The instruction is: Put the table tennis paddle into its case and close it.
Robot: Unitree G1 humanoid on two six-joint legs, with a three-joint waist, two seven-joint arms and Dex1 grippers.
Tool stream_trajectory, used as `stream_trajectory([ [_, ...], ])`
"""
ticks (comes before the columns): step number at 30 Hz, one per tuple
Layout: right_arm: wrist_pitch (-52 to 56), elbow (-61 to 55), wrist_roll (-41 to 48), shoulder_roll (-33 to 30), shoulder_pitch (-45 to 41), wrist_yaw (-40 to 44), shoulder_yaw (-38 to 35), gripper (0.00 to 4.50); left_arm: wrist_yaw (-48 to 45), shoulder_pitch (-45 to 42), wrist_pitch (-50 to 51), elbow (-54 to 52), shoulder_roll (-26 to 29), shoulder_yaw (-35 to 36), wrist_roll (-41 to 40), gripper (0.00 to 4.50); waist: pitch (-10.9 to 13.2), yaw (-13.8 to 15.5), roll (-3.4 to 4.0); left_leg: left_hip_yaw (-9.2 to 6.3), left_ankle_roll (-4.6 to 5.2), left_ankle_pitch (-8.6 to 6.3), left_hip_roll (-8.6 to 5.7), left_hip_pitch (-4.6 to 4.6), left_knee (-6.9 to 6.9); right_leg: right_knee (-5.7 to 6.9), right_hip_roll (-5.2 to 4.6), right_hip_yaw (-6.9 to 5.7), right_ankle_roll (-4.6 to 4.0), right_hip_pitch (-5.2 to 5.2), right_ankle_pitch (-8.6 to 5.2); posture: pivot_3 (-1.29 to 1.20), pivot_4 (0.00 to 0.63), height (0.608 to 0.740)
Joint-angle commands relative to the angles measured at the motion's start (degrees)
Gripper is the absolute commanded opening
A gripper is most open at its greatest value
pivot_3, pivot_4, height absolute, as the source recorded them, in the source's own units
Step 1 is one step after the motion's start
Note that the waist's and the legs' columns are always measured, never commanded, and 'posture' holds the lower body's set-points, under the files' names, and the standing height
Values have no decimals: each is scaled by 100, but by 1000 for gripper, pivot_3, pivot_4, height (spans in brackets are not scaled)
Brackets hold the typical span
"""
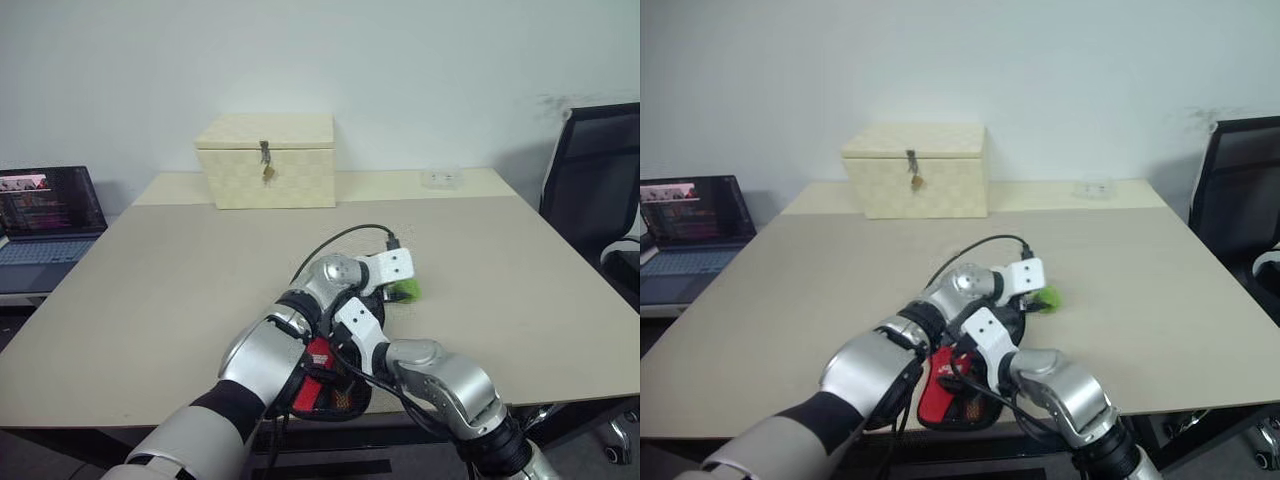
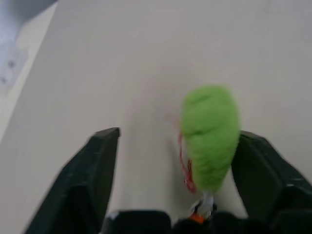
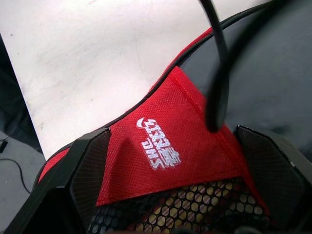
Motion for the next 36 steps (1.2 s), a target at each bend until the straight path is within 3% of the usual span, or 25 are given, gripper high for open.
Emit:
stream_trajectory([
  [1, 157, 240, 128, -118, -36, 170, -53, 4500, -232, -15, 146, -229, 197, 336, -377, 4132, 0, 1, 0, 0, 0, 0, 2, 1, 0, 2, 2, 1, 0, 0, 0, 0, 150, 740],
  [12, 627, -785, 1028, -903, -402, 829, -1053, 4500, -689, 110, 691, -473, 1112, 1308, -1385, 4132, 3, 47, 1, -9, 0, -1, 2, -31, 2, -13, -2, -9, -2, -17, 1, 0, 150, 740],
  [23, 651, -1180, 1649, -1675, -526, 1140, -1678, 4500, -1881, 600, 1021, -683, 1219, 1398, -1748, 4132, 3, 60, 0, -16, 1, -1, 1, -39, 2, -23, -2, -15, -9, -17, 4, 0, 150, 740],
  [29, 302, -829, 1393, -2099, -650, 929, -1968, 4500, -2592, 963, 945, -840, 1171, 1270, -1814, 4132, 3, 52, 1, -14, 1, -1, 2, -39, 1, -25, -1, -15, -9, -17, 4, 0, 150, 740],
  [36, -396, 119, 682, -1599, -921, 158, -1707, 4500, -2635, 1343, 821, -839, 1119, 1157, -1735, 4132, 3, 54, 0, -12, 2, -1, 3, -40, 2, -23, 0, -10, -20, -17, 10, 0, 150, 740],
])
